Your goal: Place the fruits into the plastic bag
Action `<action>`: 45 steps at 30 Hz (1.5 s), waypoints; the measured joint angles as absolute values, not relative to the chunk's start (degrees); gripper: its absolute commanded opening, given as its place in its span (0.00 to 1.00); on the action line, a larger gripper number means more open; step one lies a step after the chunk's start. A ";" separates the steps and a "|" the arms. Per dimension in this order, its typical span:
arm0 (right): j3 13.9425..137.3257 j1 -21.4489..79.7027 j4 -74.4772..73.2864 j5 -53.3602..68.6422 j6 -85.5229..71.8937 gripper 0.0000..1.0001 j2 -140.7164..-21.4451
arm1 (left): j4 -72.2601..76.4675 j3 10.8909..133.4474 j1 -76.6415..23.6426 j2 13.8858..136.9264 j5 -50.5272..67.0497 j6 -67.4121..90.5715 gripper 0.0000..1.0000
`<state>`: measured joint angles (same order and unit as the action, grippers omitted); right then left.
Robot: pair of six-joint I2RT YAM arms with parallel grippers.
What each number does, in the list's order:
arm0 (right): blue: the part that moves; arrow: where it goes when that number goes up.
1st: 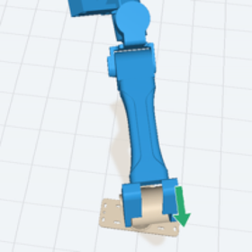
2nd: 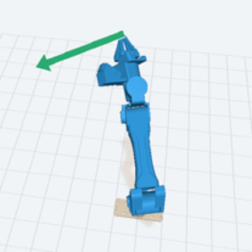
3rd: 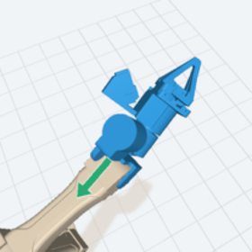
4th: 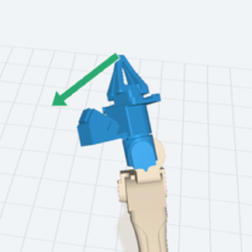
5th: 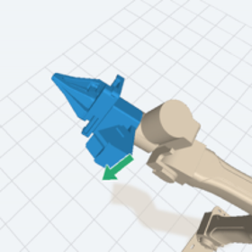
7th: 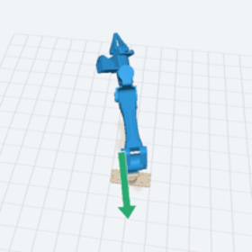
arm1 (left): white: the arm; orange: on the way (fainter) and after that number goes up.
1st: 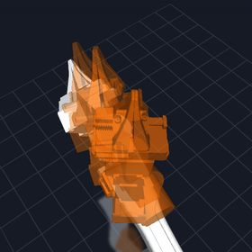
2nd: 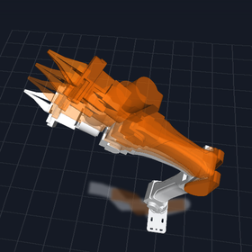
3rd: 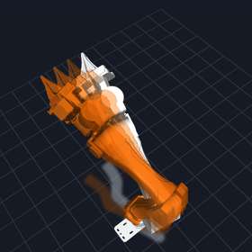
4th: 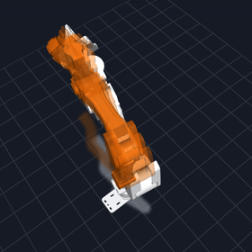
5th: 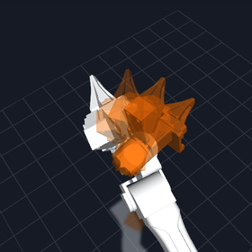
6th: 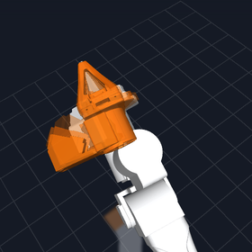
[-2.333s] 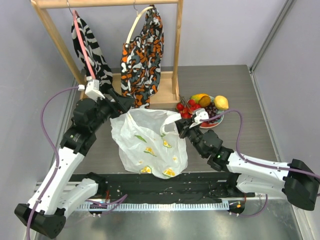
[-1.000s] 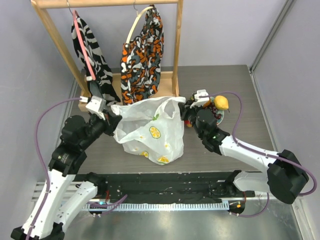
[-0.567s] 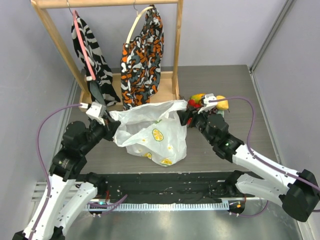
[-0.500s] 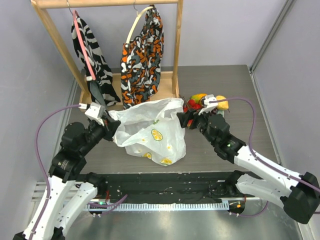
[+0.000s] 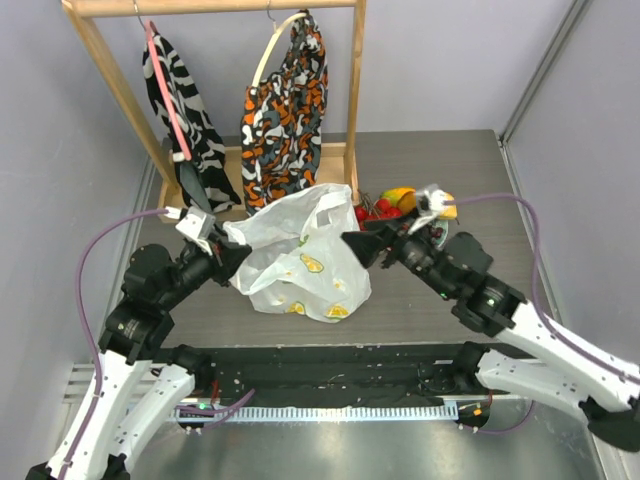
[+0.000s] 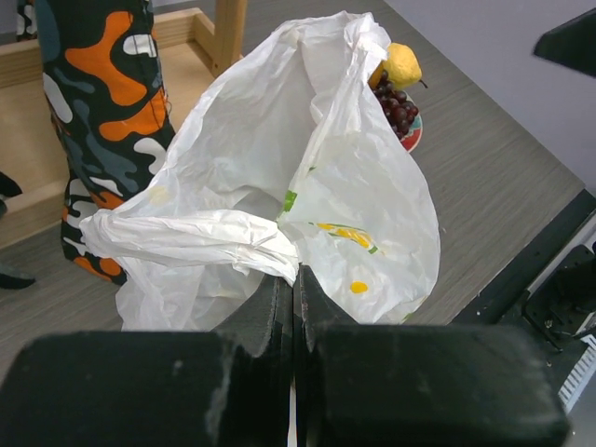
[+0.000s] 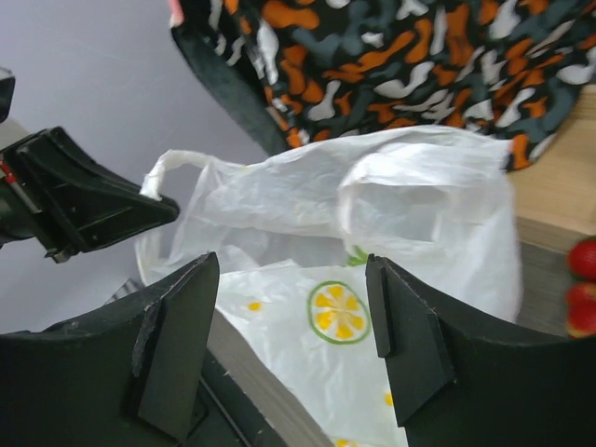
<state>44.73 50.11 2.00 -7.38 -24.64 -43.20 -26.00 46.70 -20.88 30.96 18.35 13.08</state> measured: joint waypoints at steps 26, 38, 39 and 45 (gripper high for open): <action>59.16 53.15 16.84 -20.40 -30.41 0.20 -81.97 | -25.89 46.24 -20.88 30.24 23.22 12.75 0.00; 68.71 45.50 20.21 5.41 -27.99 0.01 -80.40 | -26.30 53.25 -20.93 35.57 -4.40 11.09 0.00; 67.90 45.67 20.12 7.11 -27.29 0.01 -77.93 | -25.91 53.41 -20.93 34.92 -5.91 10.85 0.00; 51.00 45.95 19.59 10.00 -25.30 0.01 -57.41 | -21.87 48.49 -20.93 25.78 -7.44 10.33 0.00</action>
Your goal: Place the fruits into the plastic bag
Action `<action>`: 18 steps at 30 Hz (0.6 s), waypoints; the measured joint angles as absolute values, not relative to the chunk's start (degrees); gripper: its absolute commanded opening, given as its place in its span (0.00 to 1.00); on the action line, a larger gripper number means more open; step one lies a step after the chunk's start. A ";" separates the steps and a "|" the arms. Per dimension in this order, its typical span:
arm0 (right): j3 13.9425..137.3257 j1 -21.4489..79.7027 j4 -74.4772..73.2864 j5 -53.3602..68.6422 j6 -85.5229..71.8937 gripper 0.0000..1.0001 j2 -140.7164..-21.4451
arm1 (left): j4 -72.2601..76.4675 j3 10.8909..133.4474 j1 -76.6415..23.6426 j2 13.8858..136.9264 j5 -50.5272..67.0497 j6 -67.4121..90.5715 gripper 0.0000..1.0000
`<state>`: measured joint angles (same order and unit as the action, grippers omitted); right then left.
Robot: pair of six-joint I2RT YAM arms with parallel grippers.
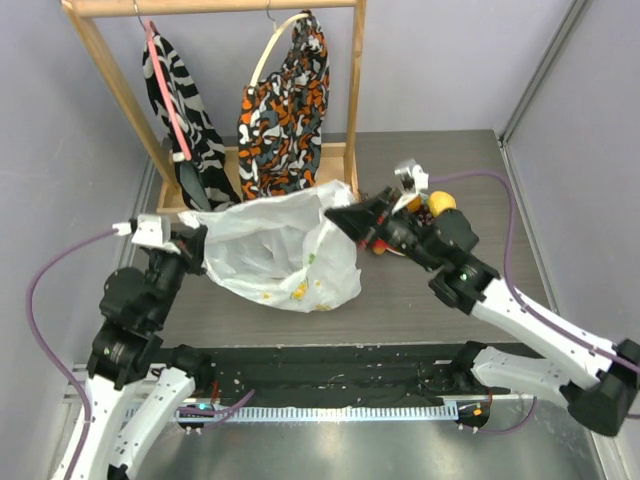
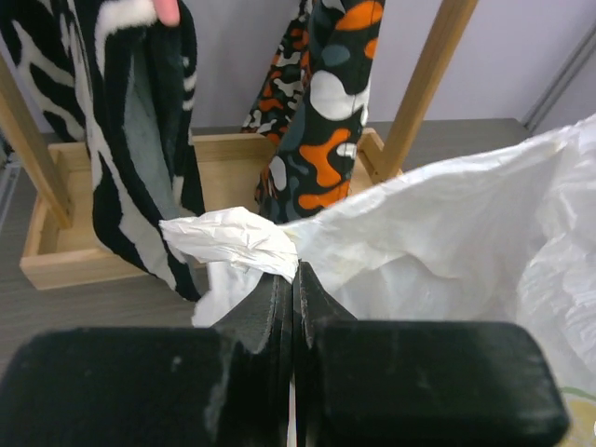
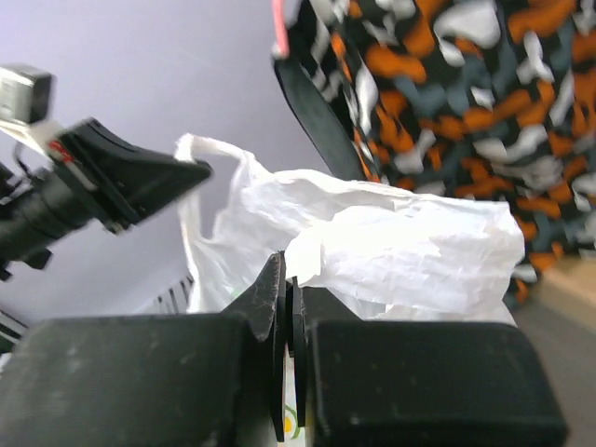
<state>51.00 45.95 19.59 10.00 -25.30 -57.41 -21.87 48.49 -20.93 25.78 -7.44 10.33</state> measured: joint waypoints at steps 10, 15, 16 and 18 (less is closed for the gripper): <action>27.03 45.95 2.28 3.01 -31.77 0.01 -48.18 | -26.59 39.99 -20.93 18.09 2.94 13.26 0.00; 26.59 45.98 -4.49 1.28 -34.68 0.01 -45.54 | -27.77 39.94 -20.93 18.15 6.85 13.30 0.00; 26.68 45.98 -5.48 0.86 -35.00 0.01 -45.01 | -27.86 39.94 -20.93 18.20 7.42 13.30 0.00; 27.20 45.98 -8.58 -0.71 -36.03 0.01 -44.01 | -28.03 39.94 -20.93 18.22 7.77 13.30 0.00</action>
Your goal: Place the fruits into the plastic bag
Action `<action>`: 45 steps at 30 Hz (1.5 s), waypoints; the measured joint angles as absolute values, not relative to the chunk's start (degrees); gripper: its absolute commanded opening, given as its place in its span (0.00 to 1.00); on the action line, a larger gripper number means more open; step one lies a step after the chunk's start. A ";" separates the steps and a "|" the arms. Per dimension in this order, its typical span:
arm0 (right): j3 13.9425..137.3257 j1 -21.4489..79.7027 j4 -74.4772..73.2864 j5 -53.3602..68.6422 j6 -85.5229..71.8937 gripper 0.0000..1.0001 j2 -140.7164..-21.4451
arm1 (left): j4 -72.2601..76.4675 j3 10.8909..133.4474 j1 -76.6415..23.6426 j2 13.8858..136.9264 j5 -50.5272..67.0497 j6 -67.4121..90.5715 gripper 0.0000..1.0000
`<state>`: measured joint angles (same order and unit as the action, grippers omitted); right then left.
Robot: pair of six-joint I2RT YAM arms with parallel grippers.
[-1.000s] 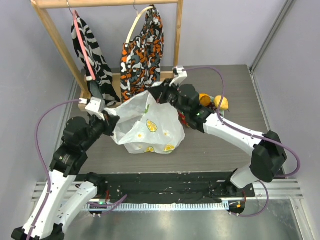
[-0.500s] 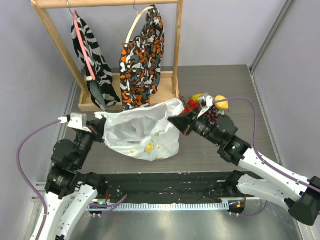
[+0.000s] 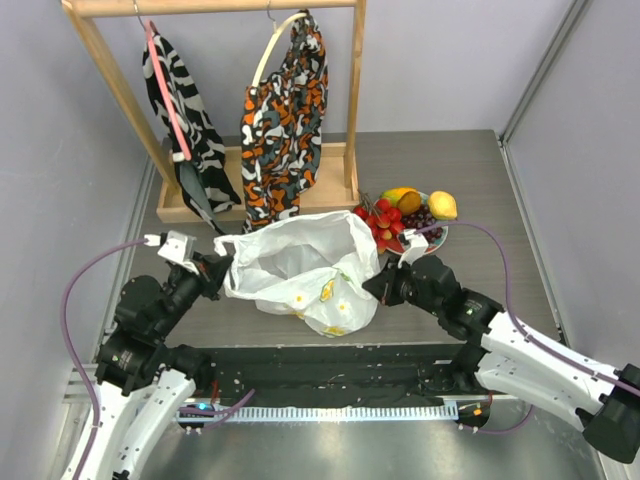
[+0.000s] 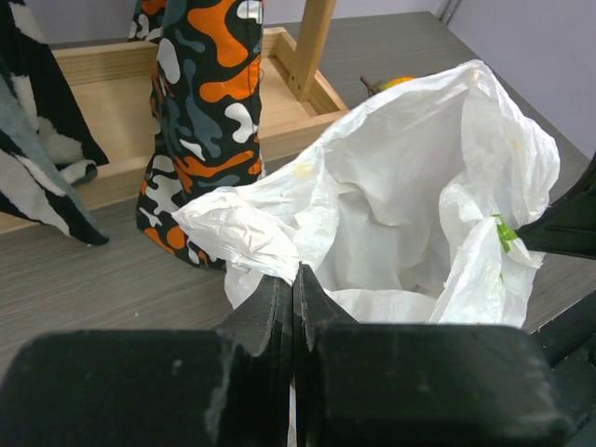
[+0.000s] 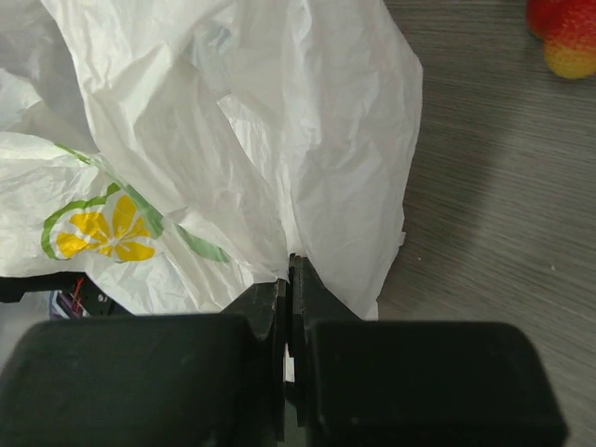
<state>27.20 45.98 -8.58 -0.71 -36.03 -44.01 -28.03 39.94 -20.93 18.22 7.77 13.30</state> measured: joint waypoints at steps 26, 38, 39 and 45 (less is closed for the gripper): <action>63.88 36.10 -10.20 -3.70 -25.82 0.01 -75.53 | -25.26 64.03 -20.93 53.32 -1.87 16.82 0.00; 54.06 35.94 9.15 17.30 -18.87 0.01 -62.43 | -10.04 49.63 -20.93 22.85 2.15 8.03 0.00; 50.54 35.94 10.31 17.96 -18.74 0.01 -61.56 | -9.67 46.74 -20.95 19.64 2.20 8.10 0.00; 34.30 37.74 12.93 17.74 -20.80 0.01 -67.02 | -18.39 37.63 -20.93 13.69 1.96 10.02 0.00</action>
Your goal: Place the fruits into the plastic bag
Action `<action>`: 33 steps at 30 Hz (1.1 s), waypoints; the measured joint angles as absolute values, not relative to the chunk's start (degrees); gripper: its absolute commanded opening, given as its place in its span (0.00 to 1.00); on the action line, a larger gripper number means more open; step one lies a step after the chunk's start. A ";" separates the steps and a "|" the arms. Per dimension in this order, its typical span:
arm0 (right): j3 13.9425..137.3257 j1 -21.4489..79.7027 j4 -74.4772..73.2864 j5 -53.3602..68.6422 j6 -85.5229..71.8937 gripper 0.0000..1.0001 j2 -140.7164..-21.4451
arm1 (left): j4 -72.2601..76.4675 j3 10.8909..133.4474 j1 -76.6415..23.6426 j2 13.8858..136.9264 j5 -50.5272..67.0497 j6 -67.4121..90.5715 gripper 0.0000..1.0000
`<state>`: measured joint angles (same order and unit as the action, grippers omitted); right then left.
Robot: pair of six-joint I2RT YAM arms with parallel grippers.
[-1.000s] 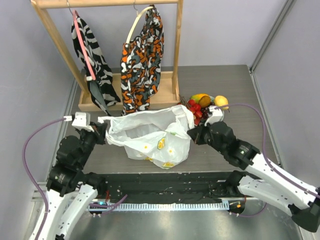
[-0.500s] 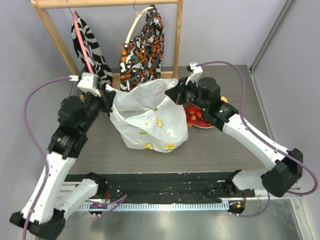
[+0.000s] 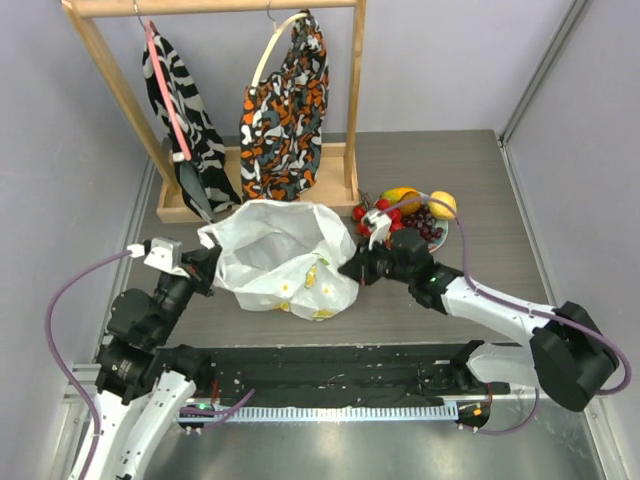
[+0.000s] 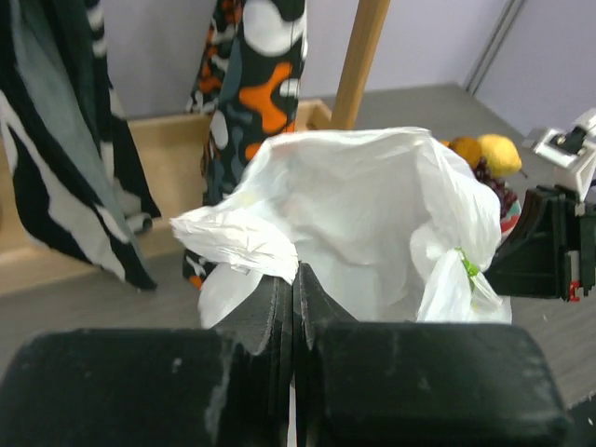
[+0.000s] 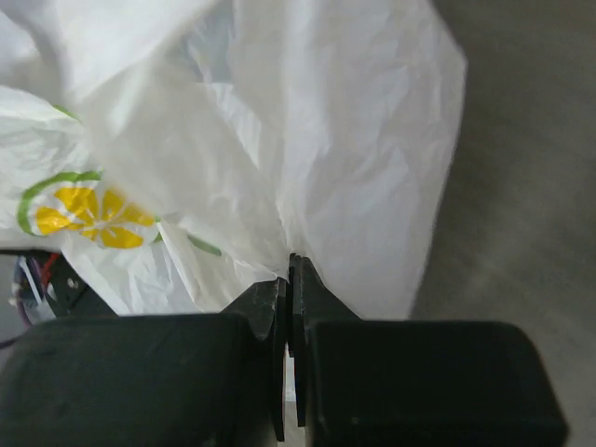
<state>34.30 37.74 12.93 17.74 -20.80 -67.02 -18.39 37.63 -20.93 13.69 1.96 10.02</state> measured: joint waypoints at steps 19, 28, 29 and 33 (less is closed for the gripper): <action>25.39 49.06 1.98 4.12 -30.52 0.74 -51.00 | -28.03 37.58 -20.93 13.91 14.35 12.84 0.00; 34.59 49.08 -8.75 3.49 -28.86 0.92 -40.03 | -28.01 37.58 -20.93 12.78 15.07 12.73 0.00; 35.24 49.08 -9.52 3.49 -28.71 0.92 -38.85 | -28.01 37.58 -20.93 12.67 14.98 12.69 0.00; 37.21 49.08 -13.58 3.42 -27.88 0.95 -33.58 | -28.08 37.58 -20.93 12.10 12.88 12.60 0.00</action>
